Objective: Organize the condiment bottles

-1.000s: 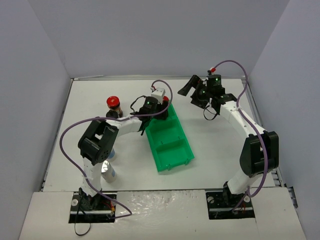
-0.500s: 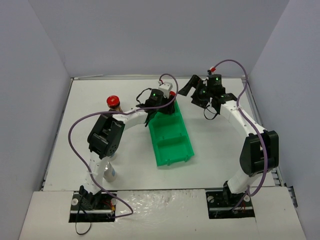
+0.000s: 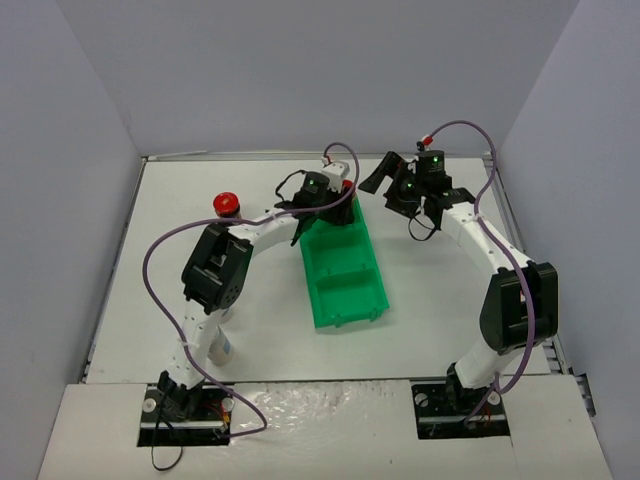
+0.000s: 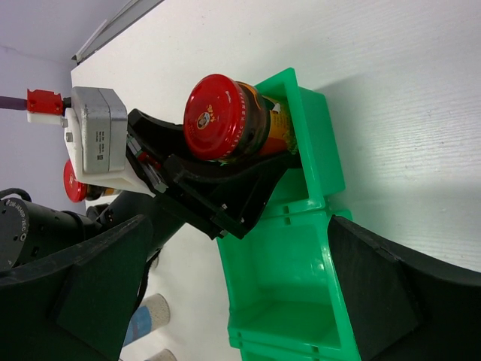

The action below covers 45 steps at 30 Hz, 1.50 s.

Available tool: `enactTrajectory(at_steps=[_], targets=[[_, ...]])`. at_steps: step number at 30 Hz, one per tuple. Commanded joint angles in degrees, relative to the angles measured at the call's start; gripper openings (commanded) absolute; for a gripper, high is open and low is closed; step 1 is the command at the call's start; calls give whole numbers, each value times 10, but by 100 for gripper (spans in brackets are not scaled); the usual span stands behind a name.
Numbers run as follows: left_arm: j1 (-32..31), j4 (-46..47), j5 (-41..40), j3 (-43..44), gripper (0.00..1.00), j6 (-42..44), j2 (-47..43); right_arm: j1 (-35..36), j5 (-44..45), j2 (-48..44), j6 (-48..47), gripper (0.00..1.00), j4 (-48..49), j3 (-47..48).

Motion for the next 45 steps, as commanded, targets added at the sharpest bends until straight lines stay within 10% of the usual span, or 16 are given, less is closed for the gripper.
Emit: enactTrajectory(at_steps=[1,10,14,45], targets=[[3,-79,4,-50,0,-5,16,-4,3,-8,-14,100,25,0],[3,-40,-34,-89,64,5,-2,-3,5,-10,-18,100,25,-2],[2,-38,-51,-90,72,19,-12,-4,7,-11,-20,100,25,-4],[2,-135,-37,-43,73,137,-178,-4,33,-6,-30,100,23,-3]])
